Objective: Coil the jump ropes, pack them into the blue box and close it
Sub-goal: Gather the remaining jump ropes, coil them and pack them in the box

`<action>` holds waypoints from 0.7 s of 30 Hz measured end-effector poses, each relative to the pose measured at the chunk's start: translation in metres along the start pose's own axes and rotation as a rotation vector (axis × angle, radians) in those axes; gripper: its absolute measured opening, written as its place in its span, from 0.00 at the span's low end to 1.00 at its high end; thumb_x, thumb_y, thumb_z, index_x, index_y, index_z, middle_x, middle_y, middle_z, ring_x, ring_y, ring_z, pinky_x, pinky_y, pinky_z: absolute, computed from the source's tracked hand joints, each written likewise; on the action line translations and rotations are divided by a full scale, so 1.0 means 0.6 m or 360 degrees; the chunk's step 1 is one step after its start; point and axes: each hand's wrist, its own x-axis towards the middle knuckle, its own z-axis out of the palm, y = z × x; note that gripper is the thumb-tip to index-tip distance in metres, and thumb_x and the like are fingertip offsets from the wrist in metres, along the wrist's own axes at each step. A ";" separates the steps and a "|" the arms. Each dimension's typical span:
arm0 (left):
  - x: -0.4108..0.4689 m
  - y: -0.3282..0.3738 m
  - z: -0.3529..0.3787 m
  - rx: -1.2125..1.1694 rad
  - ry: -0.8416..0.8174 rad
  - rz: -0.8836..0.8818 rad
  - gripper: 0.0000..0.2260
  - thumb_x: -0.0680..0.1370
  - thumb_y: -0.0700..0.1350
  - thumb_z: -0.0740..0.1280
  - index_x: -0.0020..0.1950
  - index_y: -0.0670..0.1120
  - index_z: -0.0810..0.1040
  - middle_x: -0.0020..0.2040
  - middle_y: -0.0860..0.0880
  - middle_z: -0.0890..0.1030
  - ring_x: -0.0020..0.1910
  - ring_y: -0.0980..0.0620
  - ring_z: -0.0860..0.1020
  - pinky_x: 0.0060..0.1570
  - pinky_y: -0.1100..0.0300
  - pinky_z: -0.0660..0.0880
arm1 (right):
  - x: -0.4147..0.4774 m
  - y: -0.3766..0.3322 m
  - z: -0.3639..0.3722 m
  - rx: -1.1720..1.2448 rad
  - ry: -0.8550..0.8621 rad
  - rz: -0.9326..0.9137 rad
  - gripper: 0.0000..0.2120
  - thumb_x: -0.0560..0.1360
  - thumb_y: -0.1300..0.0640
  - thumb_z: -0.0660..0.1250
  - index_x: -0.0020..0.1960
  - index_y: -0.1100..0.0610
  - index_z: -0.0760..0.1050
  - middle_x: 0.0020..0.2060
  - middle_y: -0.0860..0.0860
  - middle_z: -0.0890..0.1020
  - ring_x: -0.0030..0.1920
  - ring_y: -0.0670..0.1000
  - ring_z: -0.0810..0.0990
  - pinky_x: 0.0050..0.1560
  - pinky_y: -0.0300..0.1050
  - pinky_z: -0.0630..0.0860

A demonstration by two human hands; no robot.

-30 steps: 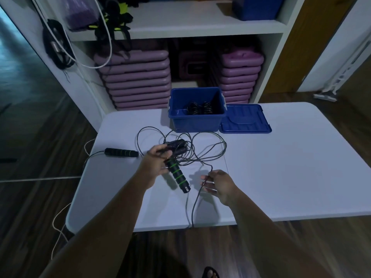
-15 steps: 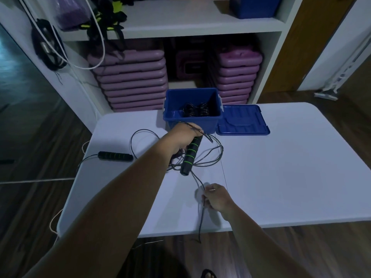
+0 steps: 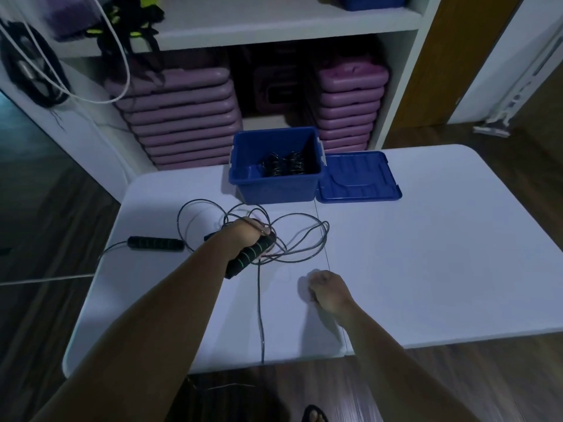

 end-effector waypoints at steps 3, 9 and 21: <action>0.015 -0.019 -0.007 -0.0046 -0.0076 -0.0061 0.10 0.74 0.53 0.70 0.49 0.49 0.82 0.49 0.42 0.85 0.49 0.40 0.84 0.56 0.43 0.80 | 0.025 -0.015 -0.013 -0.0082 0.0109 -0.0031 0.07 0.76 0.56 0.61 0.43 0.55 0.77 0.43 0.54 0.82 0.45 0.56 0.79 0.43 0.43 0.72; 0.015 -0.024 -0.013 -0.0215 -0.0195 -0.0063 0.09 0.78 0.47 0.69 0.54 0.44 0.81 0.48 0.38 0.85 0.44 0.39 0.86 0.52 0.40 0.81 | 0.077 -0.041 -0.035 -0.0210 0.0295 -0.0150 0.13 0.79 0.58 0.60 0.62 0.58 0.73 0.57 0.56 0.79 0.57 0.58 0.78 0.48 0.40 0.69; -0.007 -0.003 -0.105 0.0455 -0.0613 -0.0014 0.18 0.72 0.54 0.69 0.55 0.43 0.83 0.45 0.41 0.86 0.38 0.47 0.82 0.40 0.53 0.79 | 0.132 -0.072 -0.053 -0.1399 0.0226 -0.0750 0.14 0.81 0.59 0.56 0.64 0.53 0.73 0.70 0.55 0.67 0.66 0.58 0.69 0.61 0.52 0.72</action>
